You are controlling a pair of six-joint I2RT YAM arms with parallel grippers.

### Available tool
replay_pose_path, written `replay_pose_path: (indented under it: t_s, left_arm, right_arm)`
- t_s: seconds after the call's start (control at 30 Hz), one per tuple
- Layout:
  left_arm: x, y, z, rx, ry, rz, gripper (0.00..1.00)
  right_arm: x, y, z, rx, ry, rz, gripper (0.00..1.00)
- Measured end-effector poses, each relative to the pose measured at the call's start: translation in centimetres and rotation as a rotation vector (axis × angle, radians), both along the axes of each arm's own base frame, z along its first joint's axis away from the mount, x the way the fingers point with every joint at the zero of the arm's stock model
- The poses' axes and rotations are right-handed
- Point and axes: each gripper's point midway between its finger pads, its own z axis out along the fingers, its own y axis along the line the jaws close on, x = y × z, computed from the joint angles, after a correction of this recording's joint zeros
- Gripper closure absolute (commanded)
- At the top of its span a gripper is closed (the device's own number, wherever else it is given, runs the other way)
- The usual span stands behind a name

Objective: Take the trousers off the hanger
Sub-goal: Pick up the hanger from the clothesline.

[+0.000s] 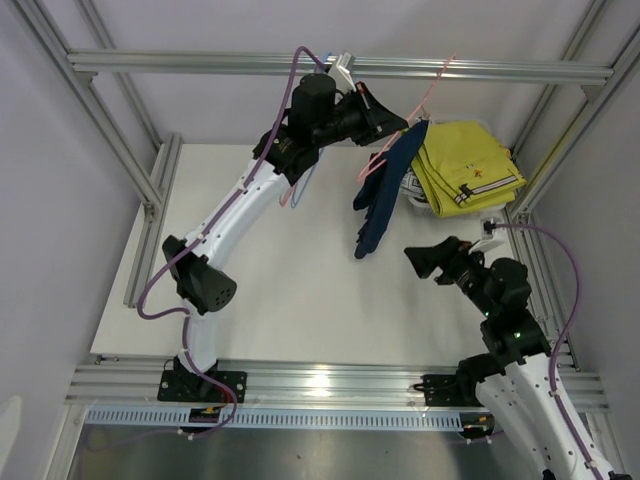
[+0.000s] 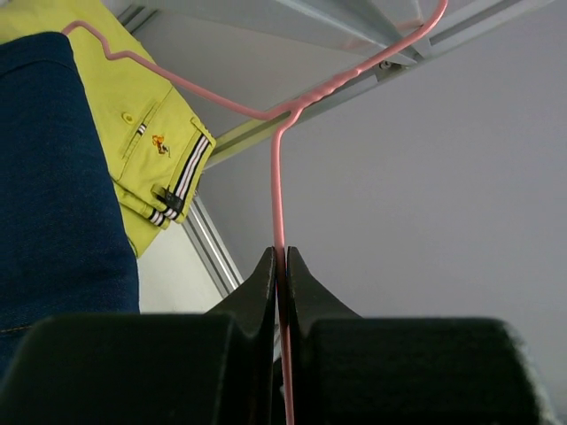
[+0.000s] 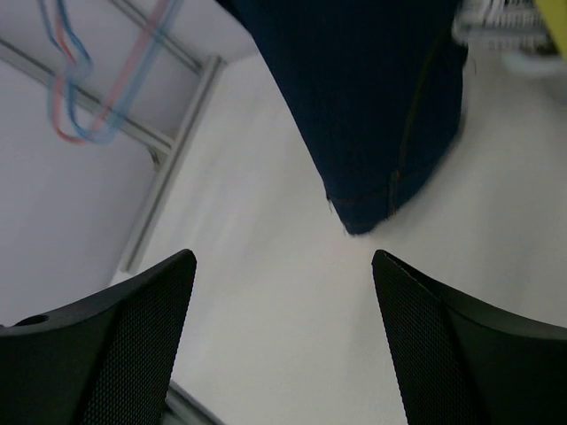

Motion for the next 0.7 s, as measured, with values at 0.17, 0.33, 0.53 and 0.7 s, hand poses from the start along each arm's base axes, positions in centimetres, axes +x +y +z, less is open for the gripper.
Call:
replay_pose_path:
  t_s: [0.17,0.33,0.53,0.7]
  left_arm:
    - [0.2,0.0,-0.3,0.011,-0.023,0.014,0.98]
    - [0.1,1.2,0.4,0.04,-0.108,0.041,0.7]
    - [-2.3,4.1,5.1,0.002,-0.25,0.074,0.45]
    - [-4.4,5.9,8.6,-0.029,-0.336,0.081,0.43]
  right_arm:
    - [3.3,-0.7,9.5,0.106,-0.153,-0.079,0.16]
    - [6.8,-0.5,14.5,0.18,-0.222,-0.086,0.15]
    - [9.5,-0.7,13.4,0.202,-0.162,-0.077,0.15]
    - [11.8,-1.1,13.7,0.258,-0.146,-0.058,0.15]
